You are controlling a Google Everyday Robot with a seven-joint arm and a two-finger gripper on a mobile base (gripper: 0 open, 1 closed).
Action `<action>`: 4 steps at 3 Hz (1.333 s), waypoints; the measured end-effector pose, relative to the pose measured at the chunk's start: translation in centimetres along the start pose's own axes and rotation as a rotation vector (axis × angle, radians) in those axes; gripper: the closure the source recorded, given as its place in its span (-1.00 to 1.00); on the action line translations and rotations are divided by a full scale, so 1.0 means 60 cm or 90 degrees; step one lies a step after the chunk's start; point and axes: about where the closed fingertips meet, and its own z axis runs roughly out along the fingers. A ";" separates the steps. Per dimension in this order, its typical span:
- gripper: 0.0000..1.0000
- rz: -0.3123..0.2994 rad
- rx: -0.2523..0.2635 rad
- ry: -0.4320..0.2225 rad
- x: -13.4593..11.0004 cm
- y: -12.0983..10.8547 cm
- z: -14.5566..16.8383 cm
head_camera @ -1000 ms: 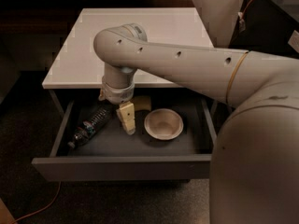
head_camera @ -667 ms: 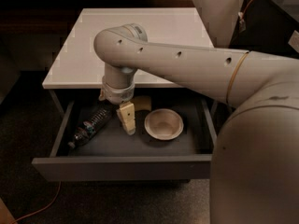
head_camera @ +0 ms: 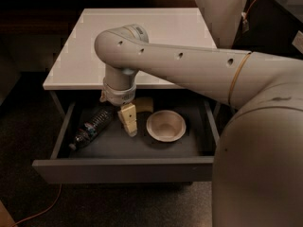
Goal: Pick water bottle from top drawer and place on counter
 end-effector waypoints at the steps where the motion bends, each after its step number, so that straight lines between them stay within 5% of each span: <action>1: -1.00 0.000 0.000 0.000 0.000 0.000 0.000; 3: -1.00 -0.021 0.003 -0.003 -0.026 0.002 -0.008; 4: -1.00 -0.086 -0.013 0.012 -0.077 -0.002 -0.006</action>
Offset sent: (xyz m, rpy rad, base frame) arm 0.0321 0.1089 -0.0150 -0.1586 -0.1926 0.4819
